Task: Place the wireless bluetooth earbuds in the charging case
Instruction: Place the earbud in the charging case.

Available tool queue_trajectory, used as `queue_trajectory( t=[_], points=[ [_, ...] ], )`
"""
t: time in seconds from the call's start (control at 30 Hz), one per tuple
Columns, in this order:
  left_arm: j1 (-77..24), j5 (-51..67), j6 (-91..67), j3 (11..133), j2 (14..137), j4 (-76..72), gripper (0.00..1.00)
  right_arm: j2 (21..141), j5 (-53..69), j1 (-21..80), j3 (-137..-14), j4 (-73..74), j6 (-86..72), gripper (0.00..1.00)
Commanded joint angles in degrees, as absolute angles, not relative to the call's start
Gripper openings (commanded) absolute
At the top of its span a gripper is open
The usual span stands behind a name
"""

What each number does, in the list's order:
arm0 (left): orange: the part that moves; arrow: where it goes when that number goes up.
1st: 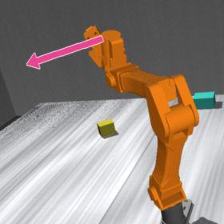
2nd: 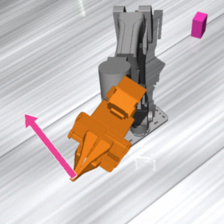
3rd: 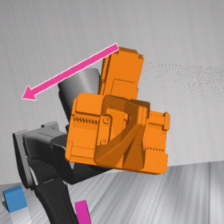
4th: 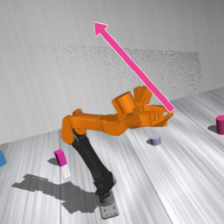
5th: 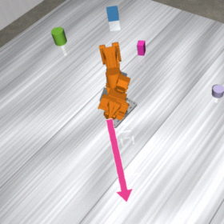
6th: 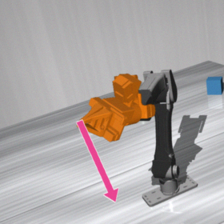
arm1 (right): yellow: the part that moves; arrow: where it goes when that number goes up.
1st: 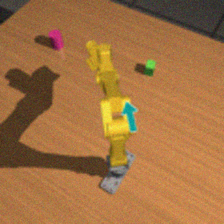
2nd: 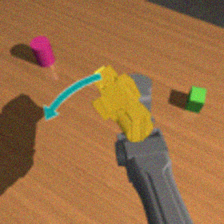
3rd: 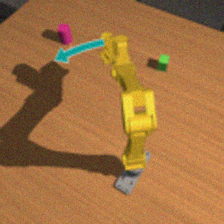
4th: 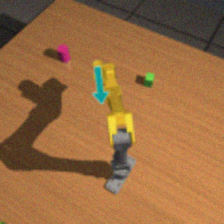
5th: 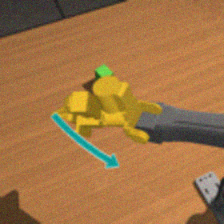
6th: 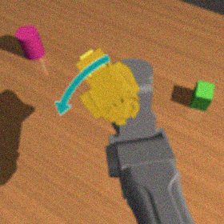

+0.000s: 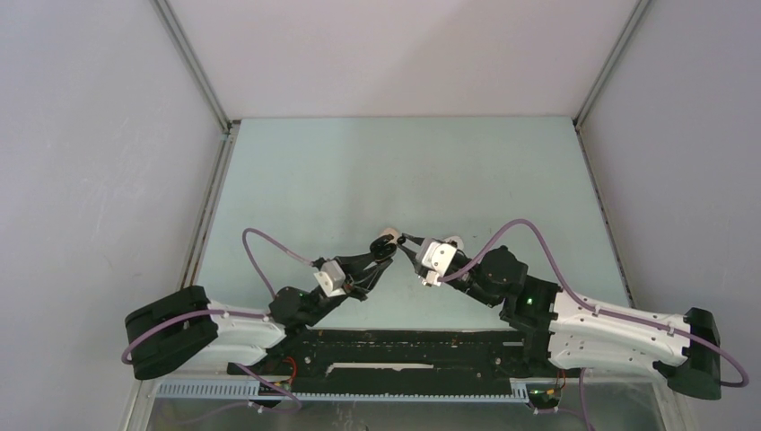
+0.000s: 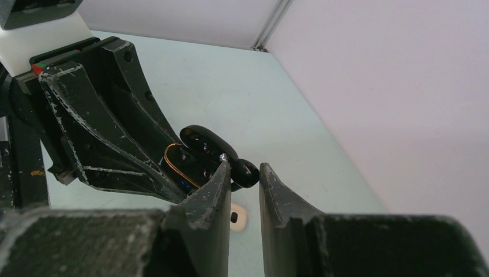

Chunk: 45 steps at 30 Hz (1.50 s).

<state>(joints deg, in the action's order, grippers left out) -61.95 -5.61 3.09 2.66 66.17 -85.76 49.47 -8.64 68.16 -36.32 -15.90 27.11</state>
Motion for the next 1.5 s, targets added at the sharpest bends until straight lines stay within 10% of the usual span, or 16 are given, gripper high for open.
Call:
queue_trajectory(
  t=[0.0, 1.47],
  points=[
    [-62.48, -3.91, 5.10, 2.84, 65.06, -89.72, 0.00, 50.36, -8.00, 68.40, -36.30, -19.66, 25.34, 0.00],
    [-62.75, -2.11, 5.46, 2.99, 62.78, -87.63, 0.00, 53.70, -2.80, 67.56, -36.01, -16.95, 25.84, 0.00]
  ],
)
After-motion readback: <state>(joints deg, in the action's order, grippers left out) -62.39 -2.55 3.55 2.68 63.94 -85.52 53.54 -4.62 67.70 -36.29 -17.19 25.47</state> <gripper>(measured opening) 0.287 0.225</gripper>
